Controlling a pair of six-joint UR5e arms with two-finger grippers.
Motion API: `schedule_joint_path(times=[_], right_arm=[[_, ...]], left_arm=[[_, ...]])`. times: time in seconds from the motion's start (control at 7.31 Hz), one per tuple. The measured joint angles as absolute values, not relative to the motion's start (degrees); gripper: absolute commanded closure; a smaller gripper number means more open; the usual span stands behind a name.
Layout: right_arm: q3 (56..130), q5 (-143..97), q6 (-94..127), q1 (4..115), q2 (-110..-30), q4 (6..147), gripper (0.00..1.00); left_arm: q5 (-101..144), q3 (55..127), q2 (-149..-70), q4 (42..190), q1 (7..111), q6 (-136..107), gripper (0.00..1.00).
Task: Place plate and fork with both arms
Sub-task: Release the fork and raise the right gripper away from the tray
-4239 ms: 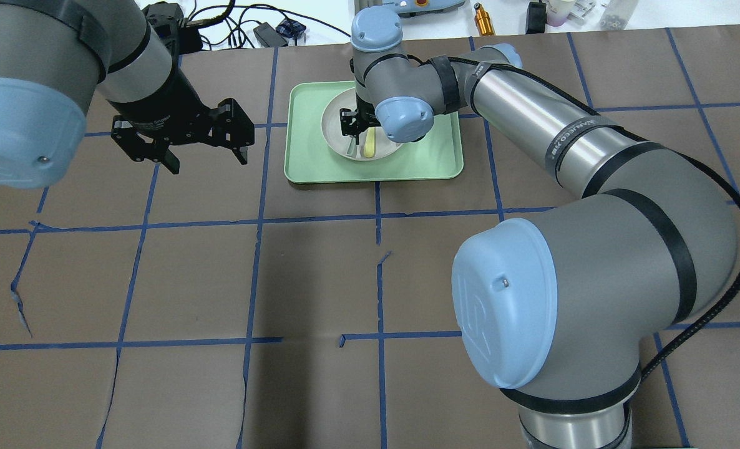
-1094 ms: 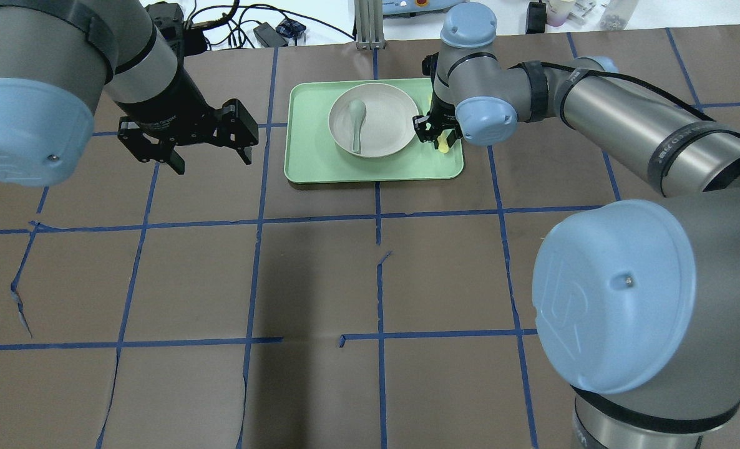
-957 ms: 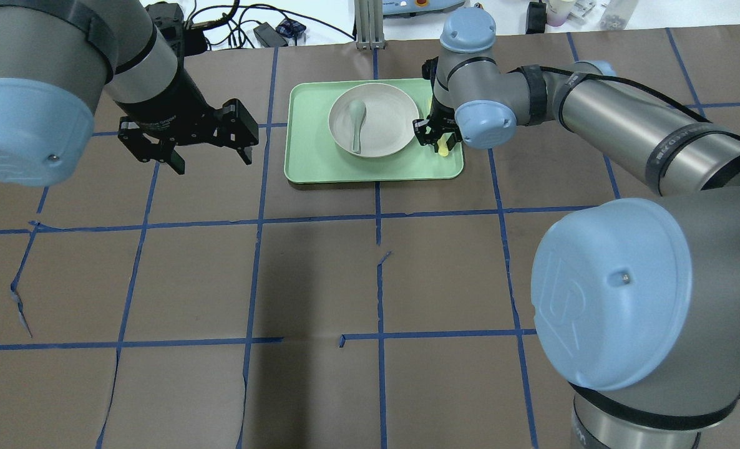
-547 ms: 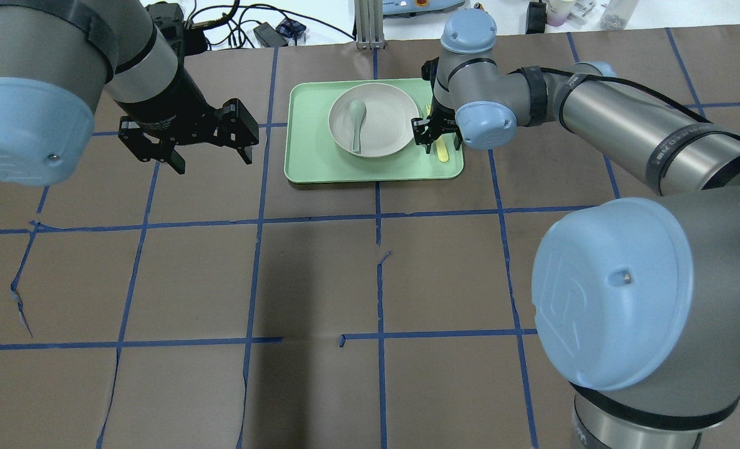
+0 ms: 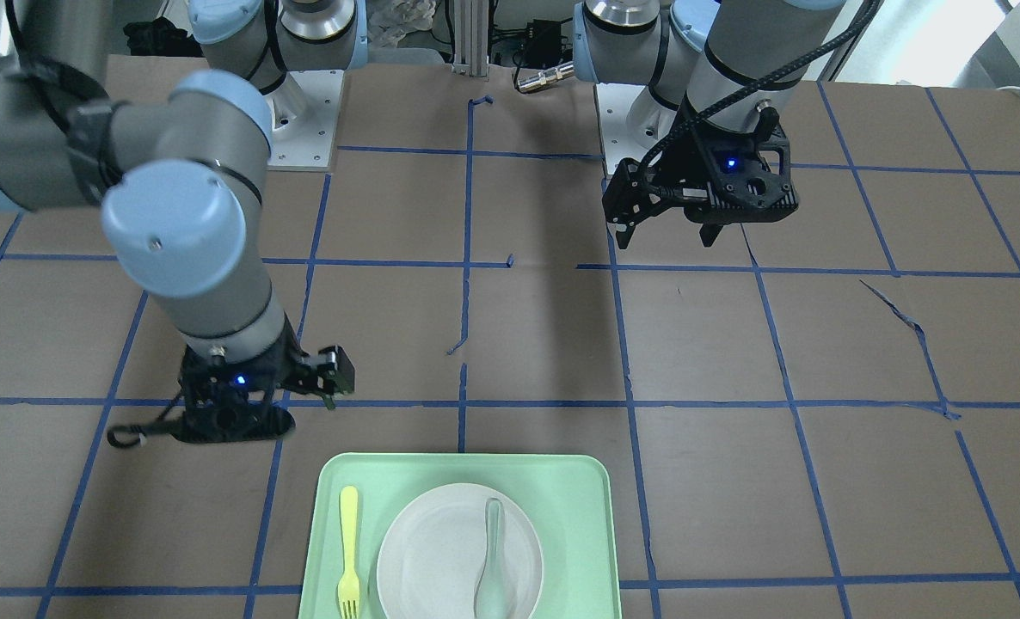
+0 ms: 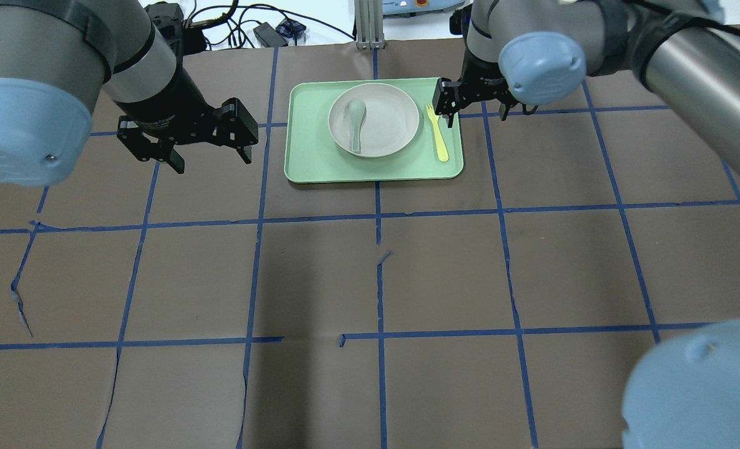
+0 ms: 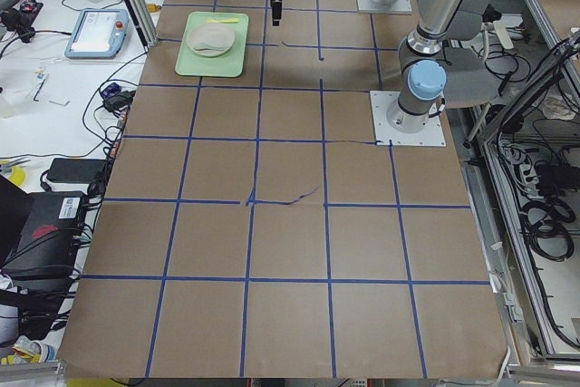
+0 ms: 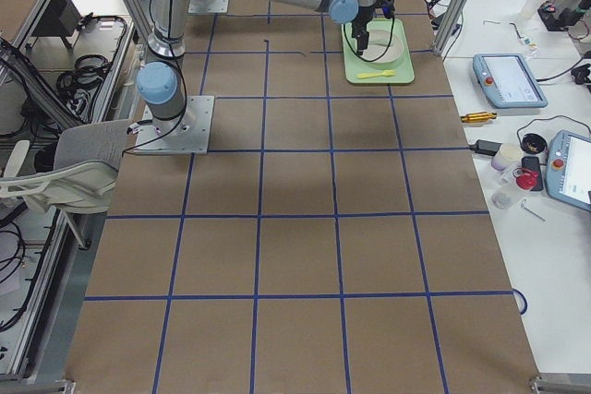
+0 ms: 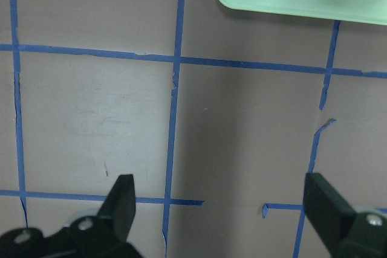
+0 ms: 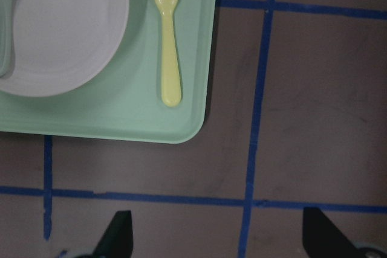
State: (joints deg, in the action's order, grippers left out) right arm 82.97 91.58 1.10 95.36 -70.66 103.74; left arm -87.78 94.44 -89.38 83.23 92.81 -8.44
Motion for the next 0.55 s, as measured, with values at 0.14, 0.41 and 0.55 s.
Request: schedule_joint_path(times=[0.14,0.41,0.55], right_arm=[[83.7,91.8,1.0,94.5,-76.6,97.9,0.00],[85.3,91.8,0.9,93.9,-85.2,92.0,0.00],[86.6,91.8,0.9,94.1,-87.5,90.9,0.00]], left_arm=[[-87.8,94.5,-89.3,83.2,92.8,-8.4,0.00],[-87.8,94.5,-89.0,83.4,92.8,-8.4,0.00],[-87.9,94.5,-88.7,83.5,92.8,-8.4,0.00]])
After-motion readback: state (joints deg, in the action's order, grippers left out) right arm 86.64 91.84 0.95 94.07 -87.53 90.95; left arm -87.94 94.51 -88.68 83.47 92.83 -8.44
